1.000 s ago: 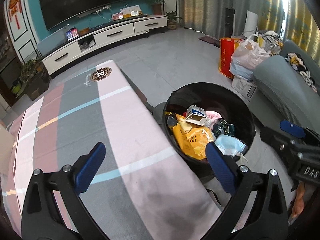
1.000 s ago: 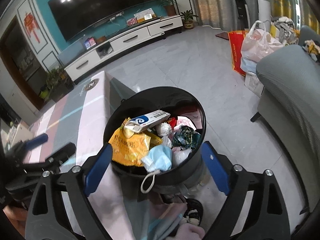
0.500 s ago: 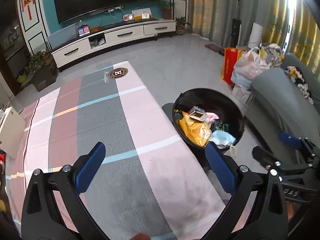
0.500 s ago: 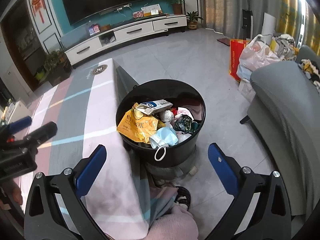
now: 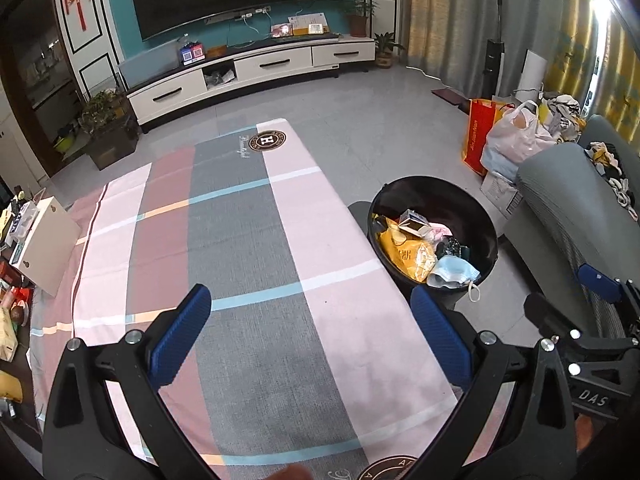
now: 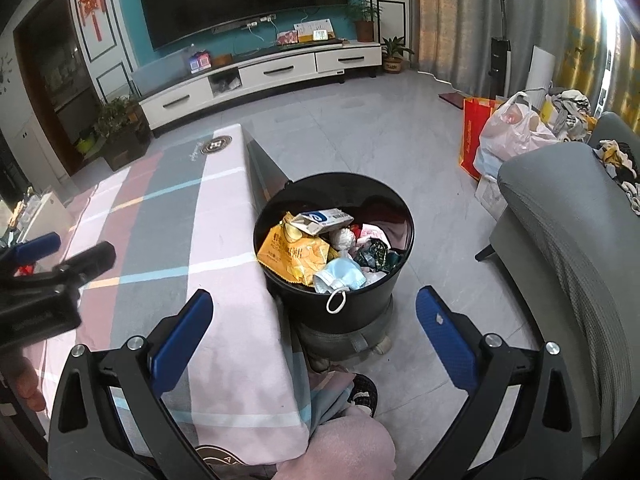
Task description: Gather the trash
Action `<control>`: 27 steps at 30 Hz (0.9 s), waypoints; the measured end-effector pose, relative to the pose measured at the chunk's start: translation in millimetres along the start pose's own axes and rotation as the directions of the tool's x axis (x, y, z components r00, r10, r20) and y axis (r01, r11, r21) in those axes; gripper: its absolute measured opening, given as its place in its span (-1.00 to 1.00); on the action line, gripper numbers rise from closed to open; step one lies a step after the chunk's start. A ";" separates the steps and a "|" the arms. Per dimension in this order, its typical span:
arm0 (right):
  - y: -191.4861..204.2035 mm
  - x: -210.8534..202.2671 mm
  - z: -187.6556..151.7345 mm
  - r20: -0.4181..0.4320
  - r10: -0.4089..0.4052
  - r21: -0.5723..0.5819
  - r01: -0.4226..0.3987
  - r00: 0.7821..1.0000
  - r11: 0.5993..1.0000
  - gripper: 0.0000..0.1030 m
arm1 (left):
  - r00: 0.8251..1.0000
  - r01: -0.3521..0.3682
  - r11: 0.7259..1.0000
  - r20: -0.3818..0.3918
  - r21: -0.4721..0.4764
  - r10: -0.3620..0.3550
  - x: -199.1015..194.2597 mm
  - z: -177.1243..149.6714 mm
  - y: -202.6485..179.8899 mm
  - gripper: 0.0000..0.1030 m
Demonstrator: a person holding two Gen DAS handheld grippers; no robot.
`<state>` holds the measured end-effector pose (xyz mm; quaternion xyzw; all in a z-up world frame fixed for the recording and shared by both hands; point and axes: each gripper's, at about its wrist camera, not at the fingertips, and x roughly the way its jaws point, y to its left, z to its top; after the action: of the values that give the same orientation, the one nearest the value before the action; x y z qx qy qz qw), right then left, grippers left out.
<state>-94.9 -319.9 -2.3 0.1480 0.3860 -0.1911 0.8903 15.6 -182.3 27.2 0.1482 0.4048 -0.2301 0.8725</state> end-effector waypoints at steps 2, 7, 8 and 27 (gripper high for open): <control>-0.7 -4.5 1.4 0.014 0.000 0.004 -0.001 1.000 1.000 0.93 | 1.000 0.000 1.000 0.009 0.006 0.000 -3.7 -0.4 -0.9 0.94; -3.5 -6.1 1.3 0.018 -0.002 0.011 0.001 1.000 1.000 0.93 | 1.000 -0.004 0.999 0.024 0.032 0.003 -9.0 0.2 -6.1 0.94; -3.9 -5.7 1.2 0.017 -0.001 0.013 0.001 1.000 1.000 0.93 | 1.000 -0.006 0.999 0.027 0.039 0.005 -10.4 0.1 -7.8 0.94; -6.9 -6.0 -1.2 0.019 0.002 0.020 -0.003 1.000 1.000 0.93 | 1.000 0.003 0.999 0.024 0.055 -0.004 -18.7 3.2 -16.6 0.94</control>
<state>-102.6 -324.1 0.6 0.1554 0.3753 -0.1952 0.8927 -1.7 -192.6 42.5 0.1684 0.3882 -0.2444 0.8725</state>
